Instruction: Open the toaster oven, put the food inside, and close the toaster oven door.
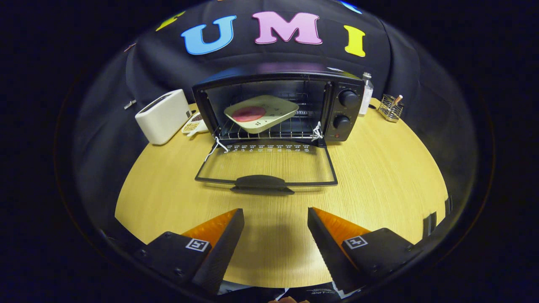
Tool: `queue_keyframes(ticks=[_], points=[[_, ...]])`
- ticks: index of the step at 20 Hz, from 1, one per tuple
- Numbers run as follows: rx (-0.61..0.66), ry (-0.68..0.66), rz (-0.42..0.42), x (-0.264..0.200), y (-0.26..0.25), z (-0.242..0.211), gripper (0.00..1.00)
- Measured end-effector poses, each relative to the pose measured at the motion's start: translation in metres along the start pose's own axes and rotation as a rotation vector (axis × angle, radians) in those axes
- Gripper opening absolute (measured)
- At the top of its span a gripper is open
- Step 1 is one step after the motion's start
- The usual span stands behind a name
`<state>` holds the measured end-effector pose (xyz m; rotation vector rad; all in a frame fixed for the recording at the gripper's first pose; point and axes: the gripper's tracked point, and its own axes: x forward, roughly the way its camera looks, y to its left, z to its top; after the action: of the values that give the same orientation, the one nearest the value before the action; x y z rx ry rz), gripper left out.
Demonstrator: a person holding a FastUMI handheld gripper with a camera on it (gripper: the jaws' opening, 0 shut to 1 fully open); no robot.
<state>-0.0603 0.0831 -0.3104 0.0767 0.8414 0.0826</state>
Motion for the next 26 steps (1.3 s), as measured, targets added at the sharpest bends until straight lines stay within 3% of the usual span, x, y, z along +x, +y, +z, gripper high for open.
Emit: queue_keyframes(ticks=[6,16,26], points=[[-0.074,0.07,-0.042,0.029,0.005,-0.018,1.0],[-0.02,0.103,-0.088,0.077,0.013,-0.014,0.98],[0.045,0.084,-0.082,0.073,0.014,0.005,0.98]])
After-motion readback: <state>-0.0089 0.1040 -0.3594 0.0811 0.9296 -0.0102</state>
